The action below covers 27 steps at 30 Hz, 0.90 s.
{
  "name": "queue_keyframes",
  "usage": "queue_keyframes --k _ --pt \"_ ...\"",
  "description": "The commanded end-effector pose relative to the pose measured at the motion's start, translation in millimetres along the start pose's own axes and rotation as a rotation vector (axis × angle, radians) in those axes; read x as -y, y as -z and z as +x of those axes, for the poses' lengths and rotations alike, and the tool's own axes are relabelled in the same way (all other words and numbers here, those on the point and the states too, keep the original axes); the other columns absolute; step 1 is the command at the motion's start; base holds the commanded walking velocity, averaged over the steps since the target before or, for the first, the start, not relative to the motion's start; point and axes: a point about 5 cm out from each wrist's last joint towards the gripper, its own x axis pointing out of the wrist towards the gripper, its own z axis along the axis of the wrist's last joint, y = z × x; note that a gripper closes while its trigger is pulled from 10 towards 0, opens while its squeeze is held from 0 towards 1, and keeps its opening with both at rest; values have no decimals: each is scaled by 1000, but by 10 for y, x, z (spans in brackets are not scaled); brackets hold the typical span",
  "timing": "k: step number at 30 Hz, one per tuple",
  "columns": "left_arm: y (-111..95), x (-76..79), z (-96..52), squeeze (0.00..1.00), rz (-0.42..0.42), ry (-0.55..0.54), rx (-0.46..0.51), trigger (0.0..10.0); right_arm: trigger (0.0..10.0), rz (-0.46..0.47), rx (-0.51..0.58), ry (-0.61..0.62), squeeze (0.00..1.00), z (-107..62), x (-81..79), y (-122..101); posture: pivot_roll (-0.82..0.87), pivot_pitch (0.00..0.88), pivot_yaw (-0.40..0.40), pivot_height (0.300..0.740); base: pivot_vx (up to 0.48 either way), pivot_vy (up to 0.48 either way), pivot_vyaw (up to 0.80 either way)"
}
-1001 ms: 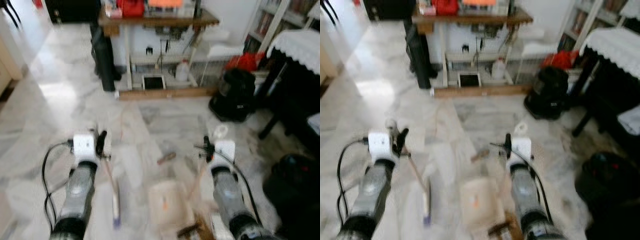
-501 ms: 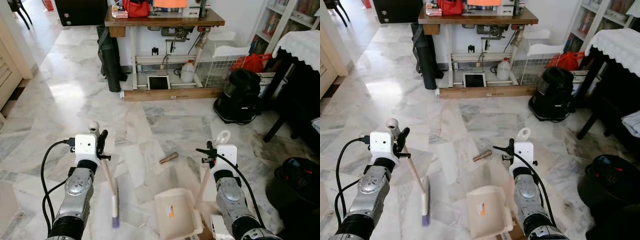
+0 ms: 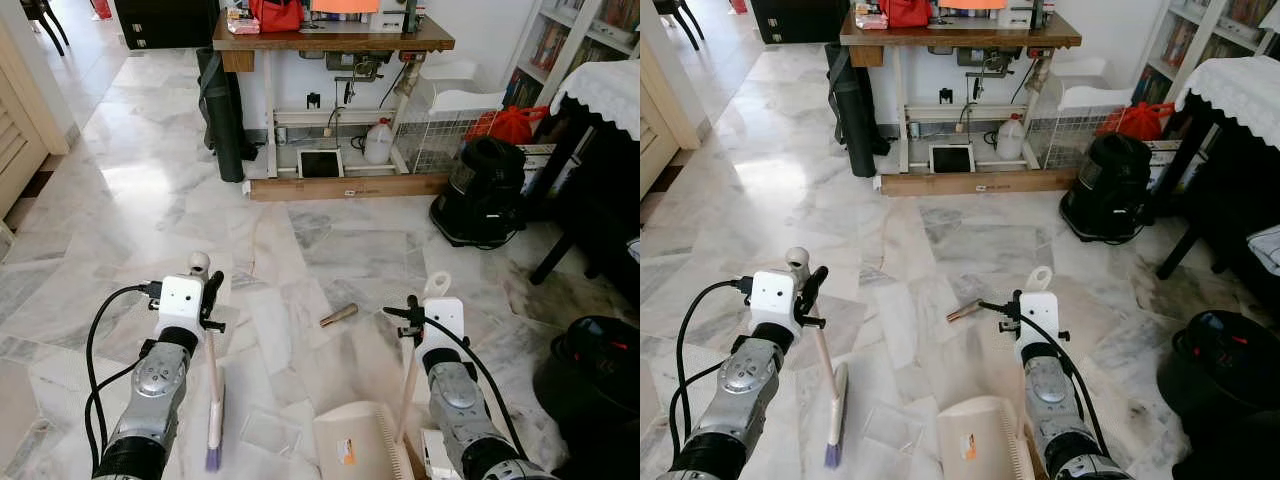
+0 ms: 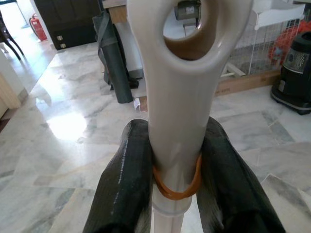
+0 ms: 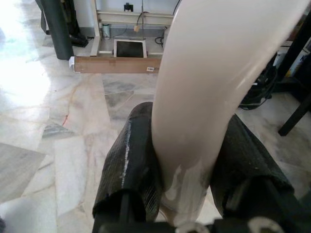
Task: Sweep floor
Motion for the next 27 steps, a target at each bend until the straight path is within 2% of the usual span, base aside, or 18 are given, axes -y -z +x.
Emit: queue_keyframes --k 1,8,15,20,27 --pt "-28 -17 3 0 16 8 19 10000 10000 10 27 9 0 38 7 -72 111 48 -21 740 0 0 0" --pt "-59 -16 12 0 -5 -25 38 10000 10000 20 72 4 0 81 -17 -173 108 53 -21 740 0 0 0" --pt "-74 -43 27 0 -8 -36 47 10000 10000 -21 84 -28 0 80 -57 -187 108 54 -21 740 260 0 0" --pt "-87 -62 31 0 -11 -45 52 10000 10000 -14 83 -28 0 76 -61 -182 108 54 -21 740 266 0 389" --pt "-112 -60 45 0 -13 -51 64 10000 10000 5 82 -24 0 79 -58 -185 105 53 -23 740 272 0 0"
